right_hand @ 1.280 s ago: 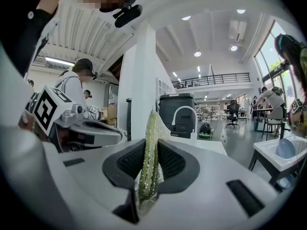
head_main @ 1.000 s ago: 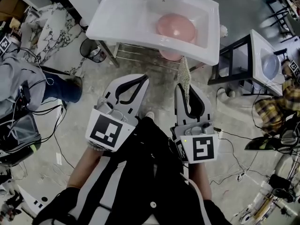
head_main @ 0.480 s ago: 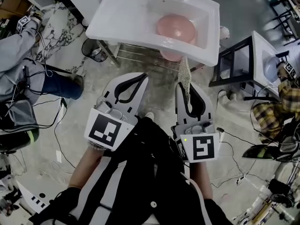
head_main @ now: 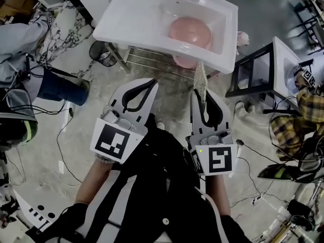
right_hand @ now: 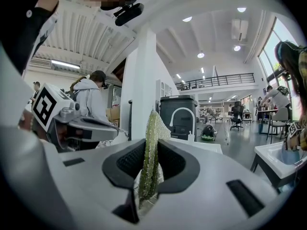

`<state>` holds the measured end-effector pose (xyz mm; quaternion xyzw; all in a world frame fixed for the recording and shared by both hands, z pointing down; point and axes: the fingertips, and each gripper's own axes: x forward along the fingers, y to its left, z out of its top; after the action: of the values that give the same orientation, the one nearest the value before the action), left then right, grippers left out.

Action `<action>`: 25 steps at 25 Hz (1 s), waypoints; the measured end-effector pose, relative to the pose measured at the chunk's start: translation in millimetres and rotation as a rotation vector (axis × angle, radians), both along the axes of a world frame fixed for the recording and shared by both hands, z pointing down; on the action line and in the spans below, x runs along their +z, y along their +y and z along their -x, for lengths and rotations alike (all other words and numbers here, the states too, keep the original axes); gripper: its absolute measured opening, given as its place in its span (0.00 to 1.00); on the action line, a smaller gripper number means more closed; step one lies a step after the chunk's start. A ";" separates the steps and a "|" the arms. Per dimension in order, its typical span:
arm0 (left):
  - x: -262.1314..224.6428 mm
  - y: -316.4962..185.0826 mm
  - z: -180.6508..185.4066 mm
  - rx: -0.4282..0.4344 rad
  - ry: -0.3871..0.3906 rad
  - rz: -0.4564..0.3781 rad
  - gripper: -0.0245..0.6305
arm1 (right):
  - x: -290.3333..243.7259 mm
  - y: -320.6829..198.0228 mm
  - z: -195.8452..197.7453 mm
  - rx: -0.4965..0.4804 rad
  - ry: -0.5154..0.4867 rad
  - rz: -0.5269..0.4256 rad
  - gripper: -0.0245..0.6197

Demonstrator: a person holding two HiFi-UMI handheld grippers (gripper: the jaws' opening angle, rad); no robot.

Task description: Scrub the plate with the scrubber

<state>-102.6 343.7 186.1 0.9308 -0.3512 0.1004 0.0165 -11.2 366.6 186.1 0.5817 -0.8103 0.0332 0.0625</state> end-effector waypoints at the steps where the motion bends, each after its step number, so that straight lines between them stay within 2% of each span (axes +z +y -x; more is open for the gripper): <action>1: 0.1 -0.5 -0.6 -0.001 0.000 0.001 0.04 | 0.1 -0.6 -0.7 -0.001 0.000 0.000 0.15; 13: 5.5 -42.8 -20.5 0.043 -0.013 -0.014 0.04 | 8.1 -36.3 -15.9 0.036 0.012 0.003 0.15; 25: 14.9 -164.1 -45.8 0.124 -0.008 0.029 0.04 | 8.7 -154.4 -33.8 0.089 0.001 0.011 0.15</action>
<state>-56.8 179.6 201.0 0.9500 -0.2913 0.1098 0.0224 22.6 212.2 194.8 0.6168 -0.7834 0.0399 0.0644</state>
